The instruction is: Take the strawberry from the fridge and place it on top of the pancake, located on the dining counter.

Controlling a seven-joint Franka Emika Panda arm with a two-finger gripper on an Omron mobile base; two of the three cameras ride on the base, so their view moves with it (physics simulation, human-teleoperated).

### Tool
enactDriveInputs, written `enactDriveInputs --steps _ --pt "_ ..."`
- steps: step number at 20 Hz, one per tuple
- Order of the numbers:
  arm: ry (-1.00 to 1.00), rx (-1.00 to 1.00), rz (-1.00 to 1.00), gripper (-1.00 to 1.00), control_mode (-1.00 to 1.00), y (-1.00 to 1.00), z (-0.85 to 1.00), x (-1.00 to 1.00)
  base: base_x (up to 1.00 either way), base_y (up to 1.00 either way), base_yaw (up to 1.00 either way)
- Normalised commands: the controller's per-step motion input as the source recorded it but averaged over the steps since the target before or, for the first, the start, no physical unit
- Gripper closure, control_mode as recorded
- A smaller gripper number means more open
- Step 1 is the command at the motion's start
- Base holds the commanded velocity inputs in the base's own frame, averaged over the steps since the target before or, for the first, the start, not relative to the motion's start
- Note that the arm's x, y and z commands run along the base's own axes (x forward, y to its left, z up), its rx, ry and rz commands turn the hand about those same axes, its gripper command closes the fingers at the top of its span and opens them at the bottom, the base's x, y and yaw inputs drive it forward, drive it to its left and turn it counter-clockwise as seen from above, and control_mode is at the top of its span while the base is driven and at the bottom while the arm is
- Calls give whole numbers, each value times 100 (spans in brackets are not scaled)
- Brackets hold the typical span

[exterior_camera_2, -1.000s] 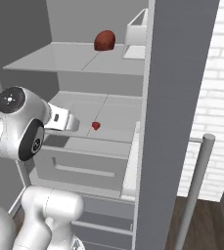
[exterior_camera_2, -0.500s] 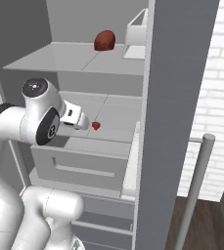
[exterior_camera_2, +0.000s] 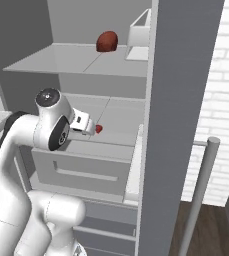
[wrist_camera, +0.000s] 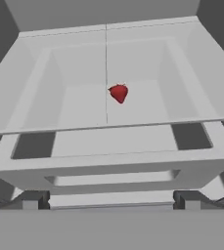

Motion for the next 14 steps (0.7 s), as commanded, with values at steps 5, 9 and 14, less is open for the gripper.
enactDriveInputs --steps 5,9,14 --pt "1 0 0 -100 -100 -5 -12 54 0 0 0" --pt "0 0 0 -100 -100 -5 -21 52 0 0 0" --pt "0 0 0 -100 -100 -3 -25 43 0 0 0"
